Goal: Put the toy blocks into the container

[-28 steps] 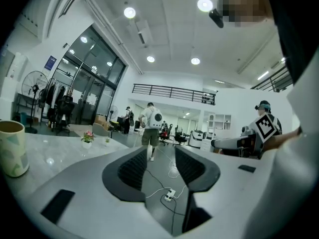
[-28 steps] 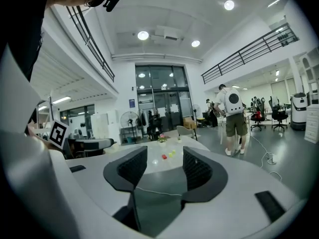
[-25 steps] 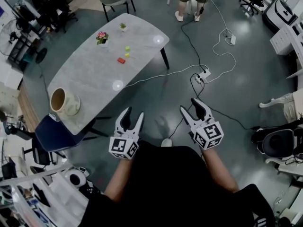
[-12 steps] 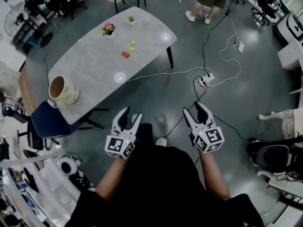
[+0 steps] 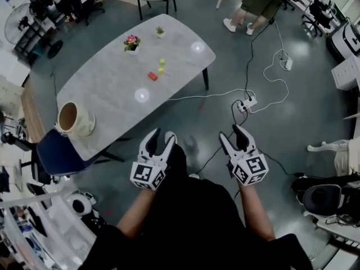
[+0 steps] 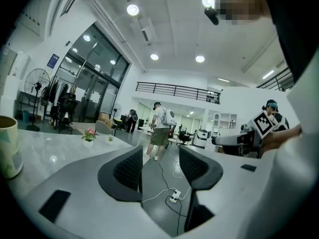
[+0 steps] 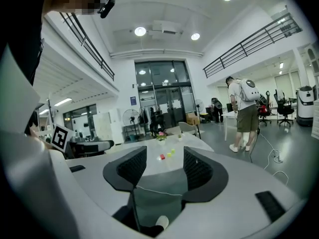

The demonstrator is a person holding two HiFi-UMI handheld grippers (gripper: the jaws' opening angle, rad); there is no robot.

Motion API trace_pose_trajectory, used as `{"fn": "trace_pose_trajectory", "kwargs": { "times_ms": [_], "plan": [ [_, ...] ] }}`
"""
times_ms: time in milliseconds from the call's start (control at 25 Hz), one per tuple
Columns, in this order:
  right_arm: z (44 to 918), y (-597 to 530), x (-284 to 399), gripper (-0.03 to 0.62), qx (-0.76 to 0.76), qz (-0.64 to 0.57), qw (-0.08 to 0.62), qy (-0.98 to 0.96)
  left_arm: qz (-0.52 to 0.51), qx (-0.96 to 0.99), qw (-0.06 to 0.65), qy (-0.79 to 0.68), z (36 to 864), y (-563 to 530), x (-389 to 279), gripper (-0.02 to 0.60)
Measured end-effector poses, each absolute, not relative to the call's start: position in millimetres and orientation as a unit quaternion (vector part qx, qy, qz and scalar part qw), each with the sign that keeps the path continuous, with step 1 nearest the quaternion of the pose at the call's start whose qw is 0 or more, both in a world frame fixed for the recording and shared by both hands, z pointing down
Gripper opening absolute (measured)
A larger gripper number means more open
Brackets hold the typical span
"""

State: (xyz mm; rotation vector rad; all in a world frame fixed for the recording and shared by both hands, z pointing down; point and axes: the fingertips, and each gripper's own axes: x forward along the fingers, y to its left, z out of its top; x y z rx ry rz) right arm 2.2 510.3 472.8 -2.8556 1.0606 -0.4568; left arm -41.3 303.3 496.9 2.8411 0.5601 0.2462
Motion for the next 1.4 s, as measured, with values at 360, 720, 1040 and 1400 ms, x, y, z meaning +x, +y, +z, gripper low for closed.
{"fn": "trace_pose_trajectory", "kwargs": {
  "times_ms": [360, 720, 1040, 1400],
  "plan": [
    [489.0, 444.4, 106.0, 0.199, -0.912, -0.182, 0.013, 0.367, 0.098, 0.97, 0.137, 0.177, 510.6, 245.1, 59.2, 0.21],
    [476.7, 334.9, 204.9, 0.199, -0.882, -0.202, -0.016, 0.425, 0.1, 0.972, 0.16, 0.137, 510.1, 161.2, 142.7, 0.21],
    [474.1, 268.9, 279.7, 0.206, -0.883, -0.197, -0.025, 0.426, 0.101, 0.974, 0.167, 0.115, 508.2, 102.7, 186.5, 0.21],
    [479.1, 218.2, 293.1, 0.21, -0.854, -0.211, -0.045, 0.473, 0.092, 0.977, 0.167, 0.098, 506.3, 69.1, 204.5, 0.21]
  ]
}}
